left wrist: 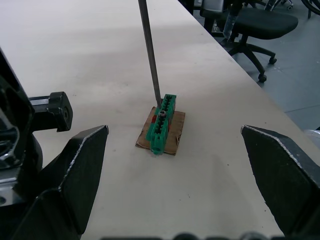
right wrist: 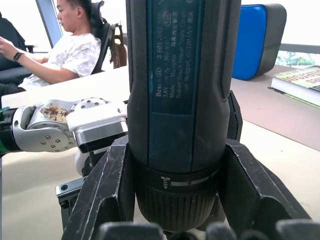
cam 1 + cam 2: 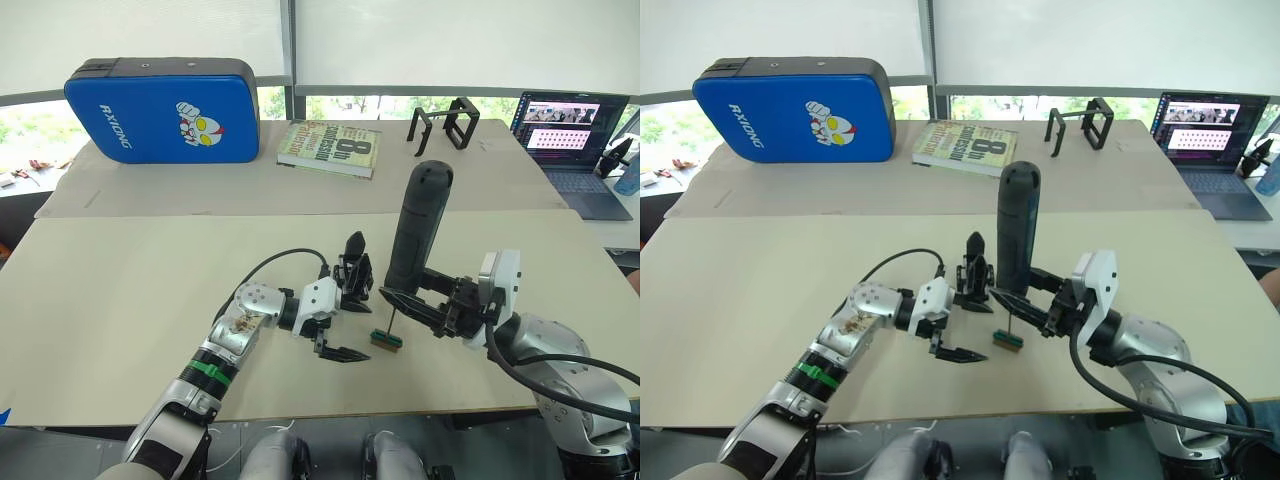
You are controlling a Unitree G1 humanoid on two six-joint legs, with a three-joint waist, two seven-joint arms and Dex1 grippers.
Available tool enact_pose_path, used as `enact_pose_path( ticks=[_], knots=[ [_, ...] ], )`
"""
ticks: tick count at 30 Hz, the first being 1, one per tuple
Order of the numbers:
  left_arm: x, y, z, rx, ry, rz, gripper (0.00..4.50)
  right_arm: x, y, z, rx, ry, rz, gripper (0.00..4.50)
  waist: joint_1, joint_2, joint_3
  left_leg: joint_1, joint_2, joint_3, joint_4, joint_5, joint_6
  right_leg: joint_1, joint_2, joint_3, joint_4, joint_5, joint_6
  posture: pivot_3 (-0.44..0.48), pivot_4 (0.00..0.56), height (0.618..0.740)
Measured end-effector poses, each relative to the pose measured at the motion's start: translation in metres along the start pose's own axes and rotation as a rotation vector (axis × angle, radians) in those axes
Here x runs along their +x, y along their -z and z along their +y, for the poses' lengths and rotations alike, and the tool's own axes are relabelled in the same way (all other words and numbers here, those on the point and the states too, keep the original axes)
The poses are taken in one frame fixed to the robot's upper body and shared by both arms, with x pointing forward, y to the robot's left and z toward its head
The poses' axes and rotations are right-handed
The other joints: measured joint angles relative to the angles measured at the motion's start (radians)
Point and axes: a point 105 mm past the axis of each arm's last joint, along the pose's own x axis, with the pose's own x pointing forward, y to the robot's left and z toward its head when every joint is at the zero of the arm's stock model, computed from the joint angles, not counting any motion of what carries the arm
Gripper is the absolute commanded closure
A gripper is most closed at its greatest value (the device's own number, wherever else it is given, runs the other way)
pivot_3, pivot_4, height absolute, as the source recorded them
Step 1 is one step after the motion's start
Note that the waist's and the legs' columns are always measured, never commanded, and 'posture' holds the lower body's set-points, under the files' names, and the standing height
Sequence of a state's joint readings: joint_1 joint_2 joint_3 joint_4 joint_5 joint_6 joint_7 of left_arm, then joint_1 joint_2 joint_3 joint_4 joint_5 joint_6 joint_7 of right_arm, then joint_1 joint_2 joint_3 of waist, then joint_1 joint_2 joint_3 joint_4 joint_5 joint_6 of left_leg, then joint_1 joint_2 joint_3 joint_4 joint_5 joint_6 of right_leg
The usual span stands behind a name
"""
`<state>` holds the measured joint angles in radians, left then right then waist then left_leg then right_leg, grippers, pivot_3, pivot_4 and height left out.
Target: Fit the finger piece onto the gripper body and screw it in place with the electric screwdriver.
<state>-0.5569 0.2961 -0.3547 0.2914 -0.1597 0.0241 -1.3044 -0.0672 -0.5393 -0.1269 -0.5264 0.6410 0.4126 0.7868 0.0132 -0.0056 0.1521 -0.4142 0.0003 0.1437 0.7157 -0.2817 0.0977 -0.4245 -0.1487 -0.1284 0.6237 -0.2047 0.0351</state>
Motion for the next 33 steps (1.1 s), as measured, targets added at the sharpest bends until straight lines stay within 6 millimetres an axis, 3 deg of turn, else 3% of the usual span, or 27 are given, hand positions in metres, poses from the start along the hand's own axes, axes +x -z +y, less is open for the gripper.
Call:
enact_pose_path(
  ticks=[33],
  knots=[
    [-0.0002,0.0,0.0005,0.002,-0.004,0.0,0.0,0.0032,0.0042,0.0043,-0.047,-0.043,0.026,2.6,0.0,0.0,0.0,0.0,0.0,0.0,0.0,0.0,0.0,0.0,0.0,0.0,0.0,0.0,0.0,0.0,0.15,0.74]
  ],
)
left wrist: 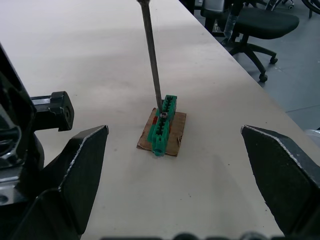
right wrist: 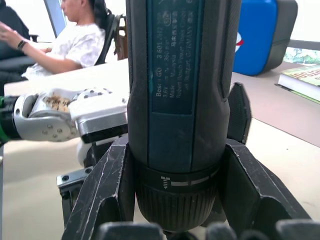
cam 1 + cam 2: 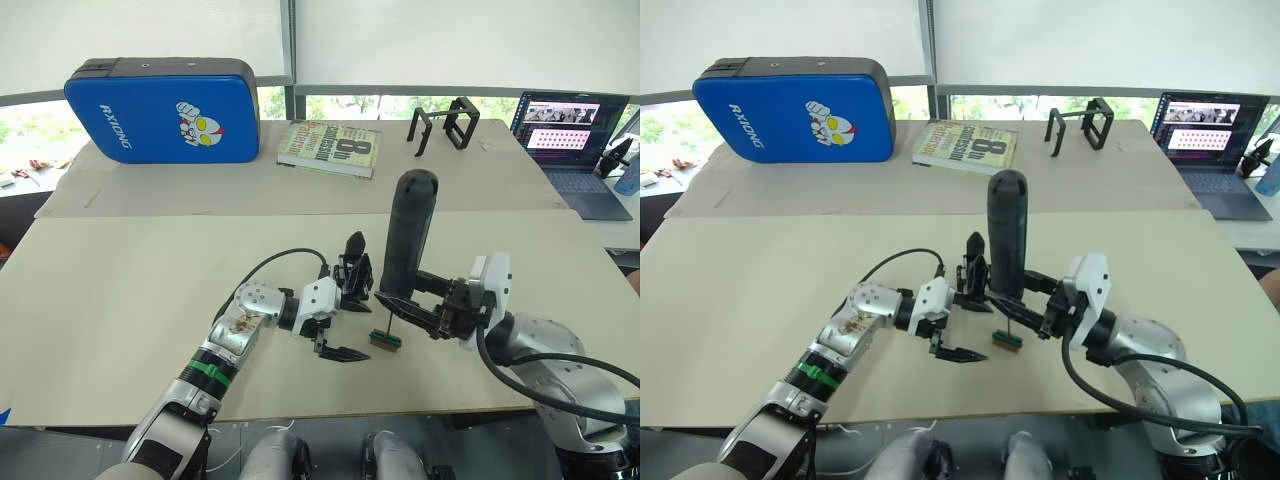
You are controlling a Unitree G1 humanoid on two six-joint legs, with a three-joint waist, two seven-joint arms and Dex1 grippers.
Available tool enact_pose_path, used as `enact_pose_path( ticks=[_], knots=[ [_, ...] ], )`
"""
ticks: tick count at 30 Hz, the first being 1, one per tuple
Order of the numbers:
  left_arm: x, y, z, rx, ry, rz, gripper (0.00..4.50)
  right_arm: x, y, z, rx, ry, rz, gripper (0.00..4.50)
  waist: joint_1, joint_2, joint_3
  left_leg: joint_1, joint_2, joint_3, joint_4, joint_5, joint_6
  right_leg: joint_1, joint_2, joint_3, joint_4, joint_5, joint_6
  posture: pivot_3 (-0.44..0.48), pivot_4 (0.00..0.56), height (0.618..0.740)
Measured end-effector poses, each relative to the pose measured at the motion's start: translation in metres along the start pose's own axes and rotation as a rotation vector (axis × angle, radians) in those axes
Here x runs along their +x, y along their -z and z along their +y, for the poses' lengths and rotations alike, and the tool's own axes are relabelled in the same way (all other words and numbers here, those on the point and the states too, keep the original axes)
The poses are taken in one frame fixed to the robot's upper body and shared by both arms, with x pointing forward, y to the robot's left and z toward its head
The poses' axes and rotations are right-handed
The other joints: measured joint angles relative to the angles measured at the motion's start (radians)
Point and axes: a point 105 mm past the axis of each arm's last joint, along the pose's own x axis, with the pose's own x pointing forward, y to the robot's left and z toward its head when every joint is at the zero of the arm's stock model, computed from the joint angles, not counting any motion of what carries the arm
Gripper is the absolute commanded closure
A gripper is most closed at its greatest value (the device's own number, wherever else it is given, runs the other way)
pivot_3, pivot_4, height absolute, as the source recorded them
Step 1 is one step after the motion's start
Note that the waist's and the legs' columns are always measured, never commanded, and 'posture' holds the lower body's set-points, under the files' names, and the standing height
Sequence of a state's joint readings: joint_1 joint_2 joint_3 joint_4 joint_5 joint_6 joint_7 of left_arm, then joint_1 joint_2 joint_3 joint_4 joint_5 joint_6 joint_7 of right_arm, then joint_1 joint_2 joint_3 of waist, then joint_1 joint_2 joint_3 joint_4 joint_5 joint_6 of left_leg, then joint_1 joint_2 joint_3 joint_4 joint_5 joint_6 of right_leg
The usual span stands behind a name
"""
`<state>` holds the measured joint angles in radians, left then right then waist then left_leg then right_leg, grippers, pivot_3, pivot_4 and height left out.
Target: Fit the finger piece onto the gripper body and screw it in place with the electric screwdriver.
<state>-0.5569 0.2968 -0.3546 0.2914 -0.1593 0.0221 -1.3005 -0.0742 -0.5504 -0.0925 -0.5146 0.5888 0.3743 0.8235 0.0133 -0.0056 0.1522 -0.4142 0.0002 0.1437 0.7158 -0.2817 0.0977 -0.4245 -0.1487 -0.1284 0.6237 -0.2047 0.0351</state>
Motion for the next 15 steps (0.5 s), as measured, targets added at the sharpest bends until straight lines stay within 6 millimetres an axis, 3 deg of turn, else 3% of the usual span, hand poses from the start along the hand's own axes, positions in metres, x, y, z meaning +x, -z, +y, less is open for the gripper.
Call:
enact_pose_path(
  ticks=[15],
  knots=[
    [0.0,0.0,0.0001,0.0,-0.001,0.0,0.0,-0.0013,-0.0013,0.0012,-0.055,-0.015,0.005,2.6,0.0,0.0,0.0,0.0,0.0,0.0,0.0,0.0,0.0,0.0,0.0,0.0,0.0,0.0,0.0,0.0,0.15,0.74]
  ],
)
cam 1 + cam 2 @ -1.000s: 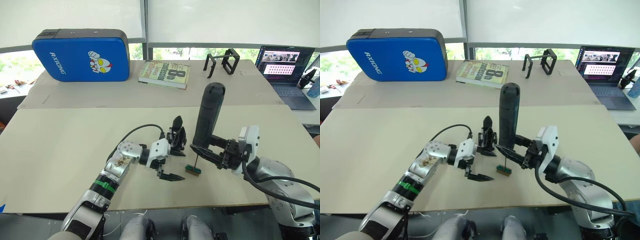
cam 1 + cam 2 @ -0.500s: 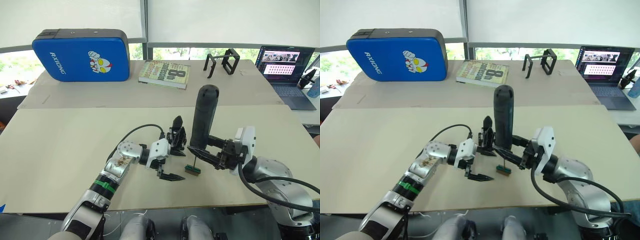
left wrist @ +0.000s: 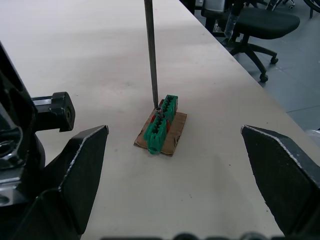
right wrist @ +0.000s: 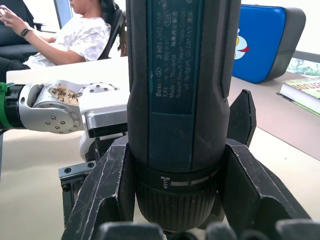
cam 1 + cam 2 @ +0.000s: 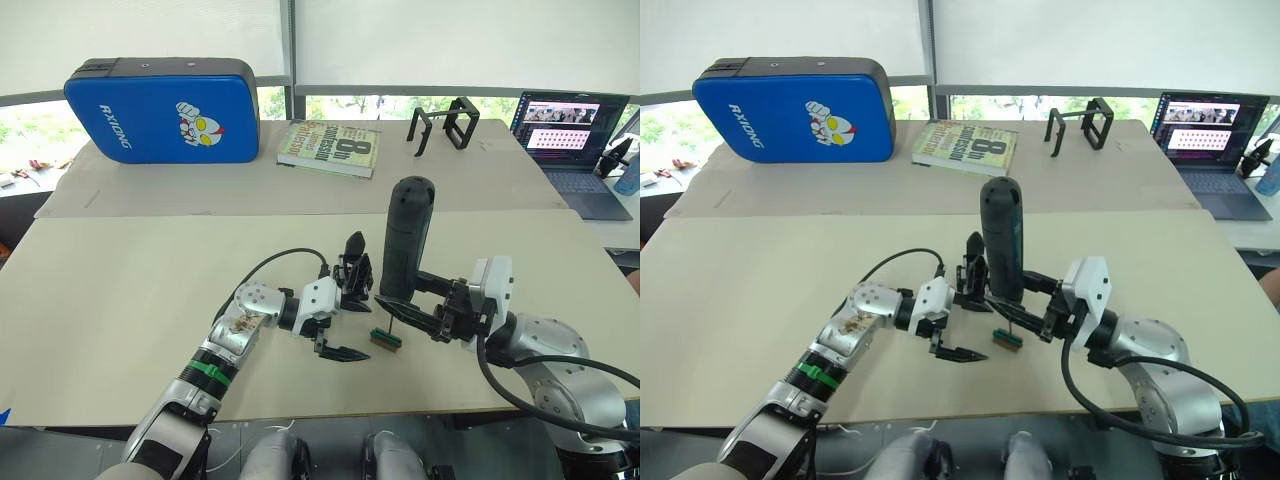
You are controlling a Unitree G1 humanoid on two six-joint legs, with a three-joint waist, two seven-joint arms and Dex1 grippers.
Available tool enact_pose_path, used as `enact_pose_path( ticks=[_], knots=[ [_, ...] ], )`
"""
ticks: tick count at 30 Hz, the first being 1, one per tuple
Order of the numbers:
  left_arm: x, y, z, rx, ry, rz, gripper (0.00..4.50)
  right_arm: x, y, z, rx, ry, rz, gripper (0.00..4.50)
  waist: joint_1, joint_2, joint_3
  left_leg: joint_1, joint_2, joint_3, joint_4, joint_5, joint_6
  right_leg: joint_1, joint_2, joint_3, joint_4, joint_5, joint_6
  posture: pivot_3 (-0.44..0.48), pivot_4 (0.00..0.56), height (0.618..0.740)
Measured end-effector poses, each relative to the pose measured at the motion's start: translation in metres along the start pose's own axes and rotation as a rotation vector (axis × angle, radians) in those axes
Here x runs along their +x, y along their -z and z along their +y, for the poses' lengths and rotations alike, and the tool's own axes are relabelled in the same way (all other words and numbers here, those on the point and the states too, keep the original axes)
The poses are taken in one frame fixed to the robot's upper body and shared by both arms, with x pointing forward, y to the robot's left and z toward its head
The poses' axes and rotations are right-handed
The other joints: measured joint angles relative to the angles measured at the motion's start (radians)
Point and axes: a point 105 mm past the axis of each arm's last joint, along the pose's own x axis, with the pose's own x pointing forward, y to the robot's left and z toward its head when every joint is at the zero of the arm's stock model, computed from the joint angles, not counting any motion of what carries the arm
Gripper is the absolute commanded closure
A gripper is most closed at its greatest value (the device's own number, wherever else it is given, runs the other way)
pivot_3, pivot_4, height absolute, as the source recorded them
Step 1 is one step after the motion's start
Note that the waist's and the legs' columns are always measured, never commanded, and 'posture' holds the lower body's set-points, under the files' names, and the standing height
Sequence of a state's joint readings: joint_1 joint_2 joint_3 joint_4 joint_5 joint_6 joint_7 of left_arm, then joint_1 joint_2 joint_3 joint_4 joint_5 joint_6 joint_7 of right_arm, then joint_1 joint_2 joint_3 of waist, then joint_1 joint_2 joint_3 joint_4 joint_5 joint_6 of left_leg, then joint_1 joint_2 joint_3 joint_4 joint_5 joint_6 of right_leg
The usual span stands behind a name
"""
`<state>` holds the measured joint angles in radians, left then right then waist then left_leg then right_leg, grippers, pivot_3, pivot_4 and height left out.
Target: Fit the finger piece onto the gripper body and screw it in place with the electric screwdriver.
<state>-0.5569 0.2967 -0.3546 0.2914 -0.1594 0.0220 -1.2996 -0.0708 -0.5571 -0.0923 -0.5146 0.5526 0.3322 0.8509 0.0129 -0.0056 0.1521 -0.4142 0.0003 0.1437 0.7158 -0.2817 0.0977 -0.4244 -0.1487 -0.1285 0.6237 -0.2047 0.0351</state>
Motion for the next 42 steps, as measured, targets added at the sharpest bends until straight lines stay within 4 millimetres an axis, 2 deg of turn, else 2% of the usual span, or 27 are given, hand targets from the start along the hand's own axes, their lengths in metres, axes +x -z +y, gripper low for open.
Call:
enact_pose_path(
  ticks=[25,28,35,42],
  knots=[
    [-0.002,-0.001,0.004,0.002,-0.001,0.009,0.0,-0.001,0.005,0.0,0.001,-0.002,0.022,2.6,0.0,0.0,0.0,0.0,0.0,0.0,0.0,0.0,0.0,0.0,0.0,0.0,0.0,0.0,0.0,0.0,0.15,0.74],
    [-0.002,-0.001,0.004,0.002,0.001,0.011,0.0,-0.001,0.002,-0.001,-0.002,0.009,0.01,2.6,0.0,0.0,0.0,0.0,0.0,0.0,0.0,0.0,0.0,0.0,0.0,0.0,0.0,0.0,0.0,0.0,0.15,0.74],
    [-0.006,-0.002,0.001,0.01,0.009,0.02,0.0,-0.002,-0.023,0.0,0.026,0.045,-0.082,2.6,-0.001,0.0,0.0,0.0,0.0,0.0,0.0,0.0,0.0,0.0,0.0,0.0,0.0,0.0,0.0,0.0,0.15,0.74],
    [-0.012,-0.002,-0.01,-0.013,0.015,0.014,0.0,-0.004,-0.02,0.006,0.072,0.078,-0.089,2.6,0.001,0.0,0.0,0.0,0.0,0.0,0.0,0.0,0.0,0.0,0.0,0.0,0.0,0.0,0.0,0.0,0.15,0.74]
  ],
)
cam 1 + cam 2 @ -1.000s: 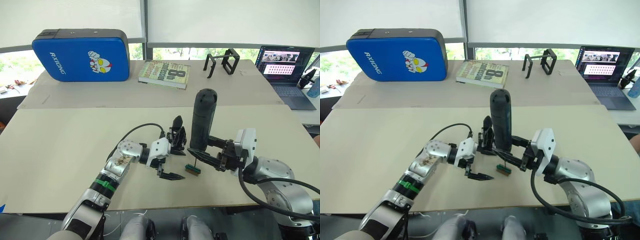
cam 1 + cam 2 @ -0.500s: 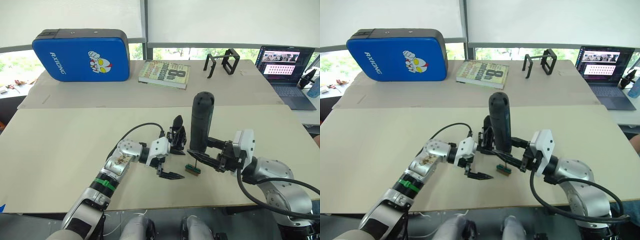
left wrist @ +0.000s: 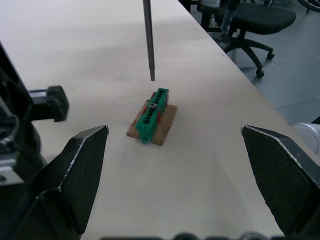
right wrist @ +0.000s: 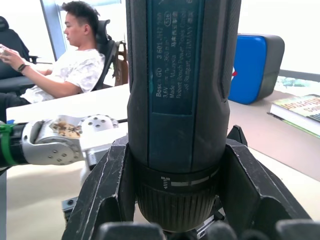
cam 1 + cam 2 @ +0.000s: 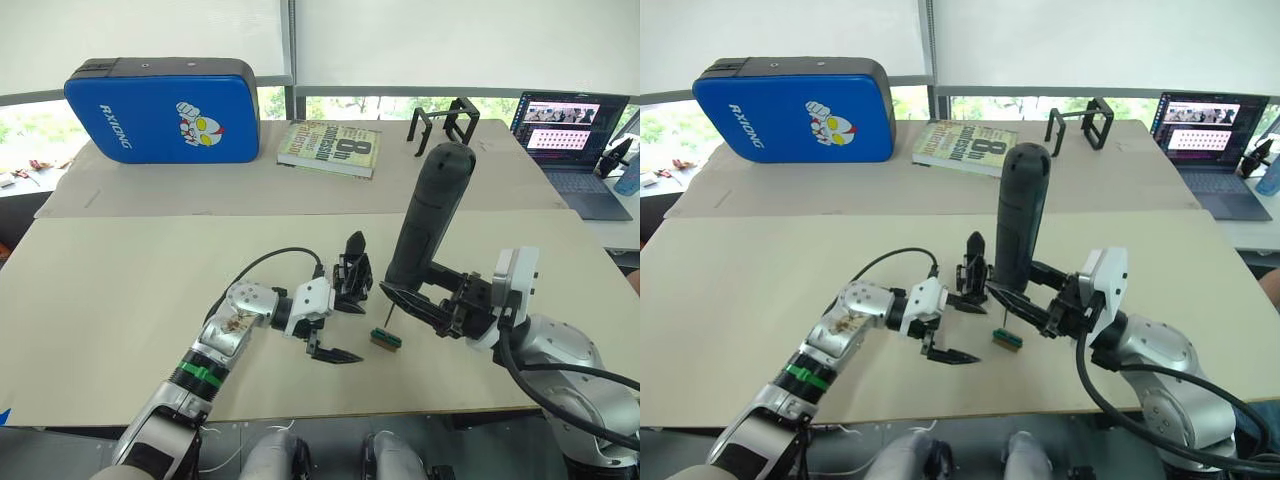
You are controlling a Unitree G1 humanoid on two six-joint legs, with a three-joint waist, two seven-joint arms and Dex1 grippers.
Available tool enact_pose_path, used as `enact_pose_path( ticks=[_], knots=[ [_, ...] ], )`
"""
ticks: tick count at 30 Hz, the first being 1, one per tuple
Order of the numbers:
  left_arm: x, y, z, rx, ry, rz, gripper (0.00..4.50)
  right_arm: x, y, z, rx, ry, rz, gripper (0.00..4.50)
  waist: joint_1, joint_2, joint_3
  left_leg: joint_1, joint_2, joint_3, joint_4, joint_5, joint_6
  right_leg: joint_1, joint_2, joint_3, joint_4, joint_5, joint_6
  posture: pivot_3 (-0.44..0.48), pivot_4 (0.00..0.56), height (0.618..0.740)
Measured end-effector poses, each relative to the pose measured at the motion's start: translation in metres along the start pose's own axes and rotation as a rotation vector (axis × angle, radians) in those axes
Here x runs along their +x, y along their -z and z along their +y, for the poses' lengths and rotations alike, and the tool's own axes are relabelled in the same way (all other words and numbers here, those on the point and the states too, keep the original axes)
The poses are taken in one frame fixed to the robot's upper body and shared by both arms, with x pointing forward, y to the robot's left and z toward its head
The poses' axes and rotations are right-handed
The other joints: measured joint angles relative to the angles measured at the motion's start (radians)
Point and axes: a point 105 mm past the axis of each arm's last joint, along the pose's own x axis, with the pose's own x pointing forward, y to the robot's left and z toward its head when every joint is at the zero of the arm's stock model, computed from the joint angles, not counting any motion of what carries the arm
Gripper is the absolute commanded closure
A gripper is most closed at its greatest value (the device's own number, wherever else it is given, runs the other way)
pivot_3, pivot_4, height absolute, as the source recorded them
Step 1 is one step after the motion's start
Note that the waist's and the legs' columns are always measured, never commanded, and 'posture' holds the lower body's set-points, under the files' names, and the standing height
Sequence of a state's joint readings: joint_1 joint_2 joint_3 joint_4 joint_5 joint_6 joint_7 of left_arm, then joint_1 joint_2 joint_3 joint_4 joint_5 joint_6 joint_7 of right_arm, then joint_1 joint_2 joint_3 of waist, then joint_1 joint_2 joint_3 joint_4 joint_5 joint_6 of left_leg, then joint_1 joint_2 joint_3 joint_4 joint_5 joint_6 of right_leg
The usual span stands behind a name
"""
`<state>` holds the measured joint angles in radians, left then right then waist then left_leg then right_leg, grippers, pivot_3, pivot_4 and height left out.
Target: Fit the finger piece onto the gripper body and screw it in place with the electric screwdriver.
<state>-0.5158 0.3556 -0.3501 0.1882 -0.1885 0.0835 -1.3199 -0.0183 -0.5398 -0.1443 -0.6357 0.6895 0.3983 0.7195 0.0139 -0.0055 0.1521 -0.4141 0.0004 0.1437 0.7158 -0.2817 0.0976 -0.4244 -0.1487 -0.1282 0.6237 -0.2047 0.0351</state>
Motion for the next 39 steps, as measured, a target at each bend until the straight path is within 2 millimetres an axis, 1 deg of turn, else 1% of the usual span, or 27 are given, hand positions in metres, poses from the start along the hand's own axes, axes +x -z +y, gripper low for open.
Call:
enact_pose_path(
  ticks=[5,9,16,34,39],
  knots=[
    [0.002,0.003,-0.004,-0.036,-0.024,-0.013,0.0,-0.003,0.007,0.002,0.019,0.018,0.017,2.6,-0.001,0.0,0.0,0.0,0.0,0.0,0.0,0.0,0.0,0.0,0.0,0.0,0.0,0.0,0.0,0.0,0.15,0.74],
    [0.005,0.008,-0.006,-0.06,-0.048,-0.026,0.0,-0.003,0.01,0.003,0.002,0.031,0.019,2.6,0.0,0.0,0.0,0.0,0.0,0.0,0.0,0.0,0.0,0.0,0.0,0.0,0.0,0.0,0.0,0.0,0.15,0.74],
    [0.008,0.007,-0.004,-0.061,-0.068,-0.037,0.0,-0.003,0.008,0.003,-0.03,0.053,0.0,2.6,-0.001,0.0,0.0,0.001,0.0,0.0,0.0,0.0,0.0,0.0,0.0,0.0,0.0,0.0,0.0,0.0,0.15,0.74],
    [0.011,0.004,-0.002,-0.047,-0.068,-0.047,0.0,-0.003,0.009,0.003,-0.033,0.06,0.004,2.6,-0.001,0.0,0.0,0.001,0.0,0.0,0.0,0.0,0.0,0.0,0.0,0.0,0.0,0.0,0.0,0.0,0.15,0.74],
    [0.01,0.007,-0.002,-0.056,-0.069,-0.044,0.0,-0.002,0.01,0.003,-0.034,0.064,0.008,2.6,-0.001,0.0,0.0,0.001,0.0,0.0,0.0,0.0,0.0,0.0,0.0,0.0,0.0,0.0,0.0,0.0,0.15,0.74]
  ],
)
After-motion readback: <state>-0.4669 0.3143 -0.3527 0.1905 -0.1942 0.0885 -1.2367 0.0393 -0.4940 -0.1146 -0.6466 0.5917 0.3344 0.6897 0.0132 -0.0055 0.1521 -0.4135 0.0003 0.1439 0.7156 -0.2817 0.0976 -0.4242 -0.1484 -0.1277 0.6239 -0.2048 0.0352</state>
